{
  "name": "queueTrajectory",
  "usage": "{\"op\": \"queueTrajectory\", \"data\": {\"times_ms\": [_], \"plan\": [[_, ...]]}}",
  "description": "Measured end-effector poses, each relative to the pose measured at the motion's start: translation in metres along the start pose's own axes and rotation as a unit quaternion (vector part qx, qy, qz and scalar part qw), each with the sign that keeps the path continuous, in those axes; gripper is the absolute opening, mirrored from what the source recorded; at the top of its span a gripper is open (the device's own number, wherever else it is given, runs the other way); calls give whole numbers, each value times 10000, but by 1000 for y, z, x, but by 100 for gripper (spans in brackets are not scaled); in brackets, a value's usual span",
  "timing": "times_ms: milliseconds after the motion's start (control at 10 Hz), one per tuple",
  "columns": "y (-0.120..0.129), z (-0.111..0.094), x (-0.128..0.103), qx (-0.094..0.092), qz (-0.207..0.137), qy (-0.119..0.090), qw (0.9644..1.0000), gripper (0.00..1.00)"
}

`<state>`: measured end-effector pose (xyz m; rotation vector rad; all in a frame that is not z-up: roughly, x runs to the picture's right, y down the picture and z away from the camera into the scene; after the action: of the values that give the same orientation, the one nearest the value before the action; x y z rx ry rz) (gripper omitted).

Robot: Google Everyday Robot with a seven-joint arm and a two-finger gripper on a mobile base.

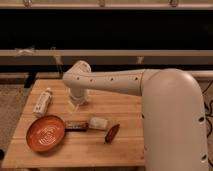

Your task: Pick up the ceramic bowl

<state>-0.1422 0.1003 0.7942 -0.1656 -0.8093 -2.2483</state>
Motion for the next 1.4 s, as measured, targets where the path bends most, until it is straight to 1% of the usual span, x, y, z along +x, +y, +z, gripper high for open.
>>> {"op": "queueTrajectory", "data": {"times_ms": [200,400,500,600,700,900,1200,1400], "plan": [[-19,10,-2,82,-136,-53,9999,80],[-56,35,1,244,-400,-171,9988,80],[-66,47,3,296,-484,-230,9981,80],[-78,62,7,369,-563,-317,9972,80],[-89,75,15,438,-655,-377,9962,80],[-105,82,25,467,-804,-471,9946,78],[-115,85,33,410,-942,-502,9934,53],[-116,85,36,340,-998,-494,9932,30]]}}
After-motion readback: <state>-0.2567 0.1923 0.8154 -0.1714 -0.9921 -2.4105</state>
